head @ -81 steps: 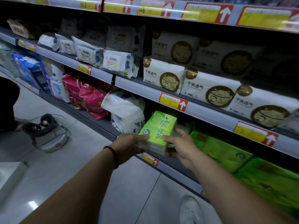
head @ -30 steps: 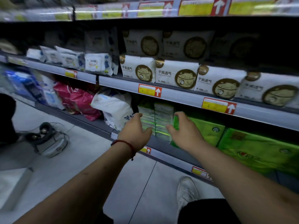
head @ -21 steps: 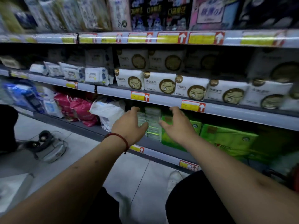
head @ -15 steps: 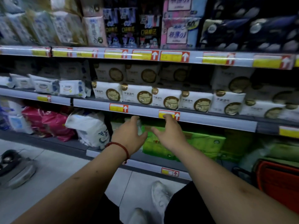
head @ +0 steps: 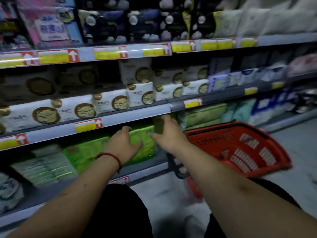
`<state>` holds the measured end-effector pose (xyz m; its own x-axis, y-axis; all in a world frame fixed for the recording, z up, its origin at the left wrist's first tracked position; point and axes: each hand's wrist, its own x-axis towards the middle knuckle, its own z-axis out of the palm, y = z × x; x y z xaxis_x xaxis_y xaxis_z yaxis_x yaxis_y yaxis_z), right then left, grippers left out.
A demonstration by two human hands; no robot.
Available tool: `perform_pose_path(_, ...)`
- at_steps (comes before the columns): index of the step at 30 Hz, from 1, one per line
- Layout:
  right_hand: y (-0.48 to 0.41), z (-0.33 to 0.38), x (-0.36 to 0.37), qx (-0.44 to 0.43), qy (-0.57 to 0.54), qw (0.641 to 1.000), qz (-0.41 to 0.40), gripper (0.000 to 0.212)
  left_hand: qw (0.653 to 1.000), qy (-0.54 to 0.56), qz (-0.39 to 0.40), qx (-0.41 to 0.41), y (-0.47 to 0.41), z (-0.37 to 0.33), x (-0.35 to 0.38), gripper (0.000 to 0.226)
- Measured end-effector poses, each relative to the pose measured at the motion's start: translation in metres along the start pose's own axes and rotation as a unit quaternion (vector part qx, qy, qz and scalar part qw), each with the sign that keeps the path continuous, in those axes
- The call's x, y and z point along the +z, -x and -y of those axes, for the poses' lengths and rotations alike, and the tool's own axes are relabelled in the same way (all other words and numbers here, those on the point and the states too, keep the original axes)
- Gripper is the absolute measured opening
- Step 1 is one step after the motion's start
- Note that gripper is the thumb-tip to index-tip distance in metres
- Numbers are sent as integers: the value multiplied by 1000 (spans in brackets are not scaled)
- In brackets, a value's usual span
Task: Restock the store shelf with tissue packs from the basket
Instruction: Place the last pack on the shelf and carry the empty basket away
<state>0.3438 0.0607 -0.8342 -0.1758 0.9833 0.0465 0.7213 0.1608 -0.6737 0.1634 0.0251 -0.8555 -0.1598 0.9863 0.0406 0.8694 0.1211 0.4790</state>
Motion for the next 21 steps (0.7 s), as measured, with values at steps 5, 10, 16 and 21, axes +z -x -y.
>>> perform_pose_path(5,35,-86,-66,113,28,990,-84,80,995,40,75,46,-13,-80,73,58)
perform_pose_path(10,52,-147,-95,174,33,978,-108,86,988,33,149,-12,-25,-115,151,53)
perform_pose_path(16,43,-206,-105,195,4,975,-105,81,963,87,220,-128,-42,-136,227,90)
perform_pose_path(21,35,-245,-112,215,0,972,-95,83,964,113,164,-177,-61,-139,268,81)
